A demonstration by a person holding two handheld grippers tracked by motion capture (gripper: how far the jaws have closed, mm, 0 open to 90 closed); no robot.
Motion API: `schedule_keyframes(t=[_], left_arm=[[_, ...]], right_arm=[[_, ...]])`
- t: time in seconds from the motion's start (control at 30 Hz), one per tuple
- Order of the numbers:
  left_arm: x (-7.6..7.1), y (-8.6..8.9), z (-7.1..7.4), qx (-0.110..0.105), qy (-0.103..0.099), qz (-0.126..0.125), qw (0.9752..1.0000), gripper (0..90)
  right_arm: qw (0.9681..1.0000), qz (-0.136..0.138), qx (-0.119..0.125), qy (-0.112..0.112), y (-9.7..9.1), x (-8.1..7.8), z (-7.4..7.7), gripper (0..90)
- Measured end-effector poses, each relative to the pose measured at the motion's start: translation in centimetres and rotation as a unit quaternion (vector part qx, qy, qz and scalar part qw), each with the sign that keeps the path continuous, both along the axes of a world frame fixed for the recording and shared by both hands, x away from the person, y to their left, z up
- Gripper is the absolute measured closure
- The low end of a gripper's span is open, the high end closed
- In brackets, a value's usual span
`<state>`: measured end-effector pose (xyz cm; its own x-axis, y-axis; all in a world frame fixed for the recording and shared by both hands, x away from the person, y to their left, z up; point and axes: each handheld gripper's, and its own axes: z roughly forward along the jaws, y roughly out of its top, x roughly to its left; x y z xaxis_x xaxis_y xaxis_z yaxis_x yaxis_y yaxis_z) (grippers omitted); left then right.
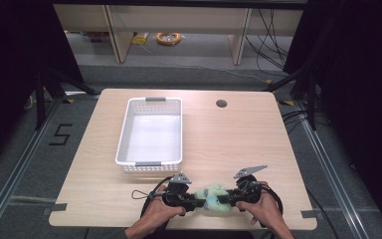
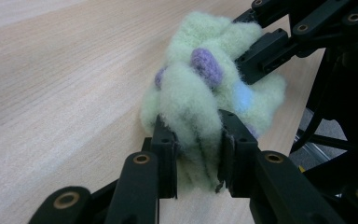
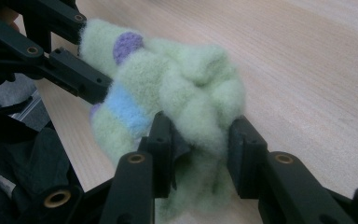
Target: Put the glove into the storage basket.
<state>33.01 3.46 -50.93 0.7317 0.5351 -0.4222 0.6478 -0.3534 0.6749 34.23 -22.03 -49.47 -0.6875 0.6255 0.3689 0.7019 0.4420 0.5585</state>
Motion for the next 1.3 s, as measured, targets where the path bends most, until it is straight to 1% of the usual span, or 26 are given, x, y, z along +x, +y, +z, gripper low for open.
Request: schedule_keyframes(t=[0.07, 0.1, 0.13, 0.27, 0.4, 0.47, 0.5, 0.53, 0.57, 0.6, 0.73, 0.77, 0.8, 0.83, 0.87, 0.9, 0.93, 0.97, 1.0, 1.03, 1.07, 1.1, 1.13, 1.17, 1.27, 1.3], left_arm=[[-0.1, 0.0, 0.1, -0.001, -0.002, 0.001, 1.0000, 70.8], [-0.2, 0.0, 0.2, 0.000, -0.005, 0.000, 1.0000, 71.0], [-0.2, 0.0, 0.2, 0.000, -0.005, 0.000, 1.0000, 71.2], [-0.4, 0.0, 0.5, 0.000, -0.009, -0.002, 1.0000, 71.7], [-0.6, 0.4, 0.8, -0.009, -0.011, -0.003, 0.9999, 72.3], [-0.6, 0.6, 1.1, -0.012, -0.013, 0.002, 0.9998, 72.5], [-0.7, 0.9, 1.4, -0.014, -0.014, 0.001, 0.9998, 72.5], [-0.7, 0.9, 1.4, -0.014, -0.014, 0.001, 0.9998, 72.6], [-0.7, 1.0, 1.5, -0.018, -0.014, 0.002, 0.9997, 72.6], [-0.7, 1.1, 1.6, -0.017, -0.016, 0.002, 0.9997, 72.7], [-0.7, 1.2, 2.1, -0.018, -0.025, 0.006, 0.9995, 72.8], [-0.7, 1.2, 2.3, -0.019, -0.028, 0.005, 0.9994, 72.9], [-0.7, 1.2, 2.5, -0.018, -0.030, 0.006, 0.9994, 72.9], [-0.6, 1.3, 2.6, -0.019, -0.031, 0.003, 0.9993, 73.0], [-0.7, 1.3, 2.8, -0.017, -0.032, 0.009, 0.9993, 73.0], [-0.6, 1.4, 2.9, -0.023, -0.032, 0.007, 0.9992, 73.0], [-0.6, 1.5, 3.1, -0.022, -0.037, 0.013, 0.9990, 73.0], [-0.5, 1.6, 3.2, -0.027, -0.034, 0.010, 0.9990, 73.0], [-0.5, 1.7, 3.5, -0.021, -0.037, 0.010, 0.9990, 73.0], [-0.5, 1.9, 3.6, -0.025, -0.039, 0.012, 0.9988, 73.0], [-0.4, 2.0, 3.8, -0.027, -0.039, 0.012, 0.9988, 73.0], [-0.5, 2.4, 4.5, -0.024, -0.045, 0.014, 0.9986, 73.0], [-0.5, 2.4, 4.5, -0.024, -0.045, 0.014, 0.9986, 73.0], [-0.4, 2.9, 5.0, -0.022, -0.051, 0.011, 0.9984, 72.9], [-0.3, 3.2, 5.5, -0.027, -0.055, 0.014, 0.9980, 73.0], [-0.3, 3.4, 5.9, -0.026, -0.055, 0.019, 0.9980, 73.0]], right_arm=[[1.0000, 0.000, -0.001, -0.001, 0.0, 0.0, 0.1, 66.9], [0.9999, 0.002, -0.006, -0.014, 0.0, 0.0, 0.2, 67.3], [0.9998, 0.005, -0.007, -0.019, 0.1, 0.0, 0.3, 67.6], [0.9997, 0.008, -0.012, -0.019, 0.2, -0.1, 0.7, 68.1], [0.9996, 0.011, -0.009, -0.023, 0.2, -0.1, 1.1, 68.4], [0.9996, 0.010, -0.002, -0.026, 0.3, -0.1, 1.5, 68.4], [0.9999, 0.006, 0.008, -0.013, 0.5, -0.3, 1.6, 68.5], [0.9997, 0.007, 0.002, -0.024, 0.5, -0.2, 1.9, 68.5], [0.9997, 0.007, 0.002, -0.024, 0.5, -0.2, 1.9, 68.5], [0.9994, 0.011, 0.003, -0.033, 0.5, -0.1, 2.3, 68.5], [0.9992, 0.009, 0.005, -0.040, 0.5, -0.1, 2.8, 68.4], [0.9994, 0.006, 0.006, -0.033, 0.6, -0.2, 3.0, 68.4], [0.9989, 0.008, 0.006, -0.045, 0.6, -0.1, 3.0, 68.4], [0.9990, 0.012, 0.002, -0.042, 0.6, 0.0, 3.2, 68.4], [0.9993, 0.006, 0.007, -0.037, 0.8, -0.1, 3.4, 68.4], [0.9988, 0.012, 0.002, -0.047, 0.7, 0.1, 3.6, 68.4], [0.9988, 0.011, 0.005, -0.047, 0.8, 0.1, 3.8, 68.4], [0.9987, 0.014, 0.005, -0.049, 0.8, 0.2, 4.0, 68.4], [0.9987, 0.015, 0.007, -0.047, 1.1, 0.2, 4.4, 68.4], [0.9987, 0.015, 0.007, -0.047, 1.1, 0.2, 4.4, 68.4], [0.9984, 0.015, 0.003, -0.055, 1.1, 0.3, 4.6, 68.4], [0.9980, 0.019, 0.005, -0.061, 1.5, 0.4, 5.1, 68.4], [0.9980, 0.019, 0.005, -0.061, 1.5, 0.4, 5.1, 68.4], [0.9977, 0.022, 0.006, -0.064, 1.9, 0.5, 5.7, 68.4], [0.9977, 0.028, 0.012, -0.061, 2.4, 0.6, 6.4, 68.4], [0.9971, 0.026, 0.004, -0.071, 2.4, 0.7, 6.7, 68.4]])
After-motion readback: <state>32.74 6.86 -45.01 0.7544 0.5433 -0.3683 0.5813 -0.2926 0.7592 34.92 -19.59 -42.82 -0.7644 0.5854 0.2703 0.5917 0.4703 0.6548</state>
